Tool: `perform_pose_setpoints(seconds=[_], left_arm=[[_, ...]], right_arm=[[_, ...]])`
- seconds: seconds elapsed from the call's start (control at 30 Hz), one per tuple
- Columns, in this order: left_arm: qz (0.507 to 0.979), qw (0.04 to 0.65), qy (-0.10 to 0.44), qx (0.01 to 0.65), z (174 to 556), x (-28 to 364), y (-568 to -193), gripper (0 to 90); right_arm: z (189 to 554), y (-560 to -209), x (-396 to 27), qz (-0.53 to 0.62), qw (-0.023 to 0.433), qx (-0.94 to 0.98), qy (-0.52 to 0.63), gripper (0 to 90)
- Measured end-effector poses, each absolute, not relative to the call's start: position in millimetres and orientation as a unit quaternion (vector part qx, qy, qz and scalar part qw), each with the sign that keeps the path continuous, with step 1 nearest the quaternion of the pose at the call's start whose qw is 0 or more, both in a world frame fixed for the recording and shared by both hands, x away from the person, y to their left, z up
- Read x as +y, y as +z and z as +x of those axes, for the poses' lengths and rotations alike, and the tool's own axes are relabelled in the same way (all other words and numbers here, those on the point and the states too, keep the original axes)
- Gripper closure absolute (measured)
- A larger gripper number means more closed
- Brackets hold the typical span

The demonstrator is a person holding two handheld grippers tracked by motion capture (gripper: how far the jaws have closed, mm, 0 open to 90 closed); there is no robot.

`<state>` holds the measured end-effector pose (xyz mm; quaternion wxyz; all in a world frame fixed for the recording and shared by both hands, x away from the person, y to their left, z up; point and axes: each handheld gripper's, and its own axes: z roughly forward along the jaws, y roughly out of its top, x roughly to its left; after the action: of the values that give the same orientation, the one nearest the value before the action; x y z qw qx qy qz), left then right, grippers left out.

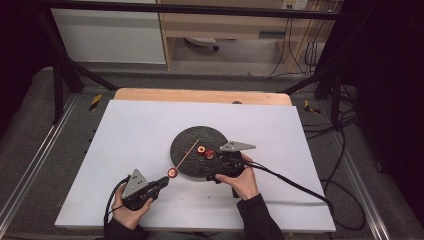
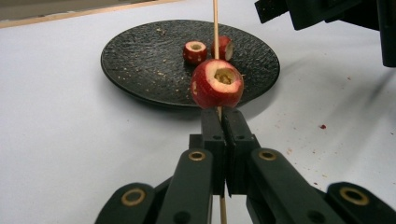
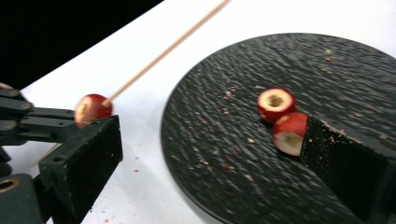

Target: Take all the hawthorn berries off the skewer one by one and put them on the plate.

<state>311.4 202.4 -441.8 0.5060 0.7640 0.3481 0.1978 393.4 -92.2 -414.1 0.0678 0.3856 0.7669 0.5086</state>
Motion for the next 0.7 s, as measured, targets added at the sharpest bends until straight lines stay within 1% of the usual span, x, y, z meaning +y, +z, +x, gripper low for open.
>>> perform_pose_setpoints(seconds=[0.2,0.33,0.43,0.5,0.57,0.7], left_arm=[[0.764,0.506,0.198,0.348,311.5,202.1,-441.8,88.5],[0.764,0.506,0.197,0.348,311.5,202.0,-441.8,88.5],[0.764,0.506,0.197,0.348,311.5,202.3,-441.4,88.5],[0.764,0.506,0.197,0.348,311.4,202.1,-441.4,88.5],[0.764,0.506,0.197,0.348,311.3,201.7,-441.5,88.6],[0.765,0.506,0.197,0.345,311.1,201.3,-441.4,88.6]], right_arm=[[388.7,-413.7,-77.6,0.375,0.060,0.770,0.513,6.8],[387.5,-413.8,-66.5,0.375,0.043,0.765,0.522,8.8],[387.1,-414.3,-57.2,0.380,0.022,0.761,0.526,12.8],[387.3,-415.6,-52.3,0.378,0.019,0.760,0.528,15.8],[387.3,-417.0,-46.9,0.379,0.005,0.755,0.536,17.3],[387.5,-420.1,-38.3,0.386,-0.006,0.744,0.546,23.6]])
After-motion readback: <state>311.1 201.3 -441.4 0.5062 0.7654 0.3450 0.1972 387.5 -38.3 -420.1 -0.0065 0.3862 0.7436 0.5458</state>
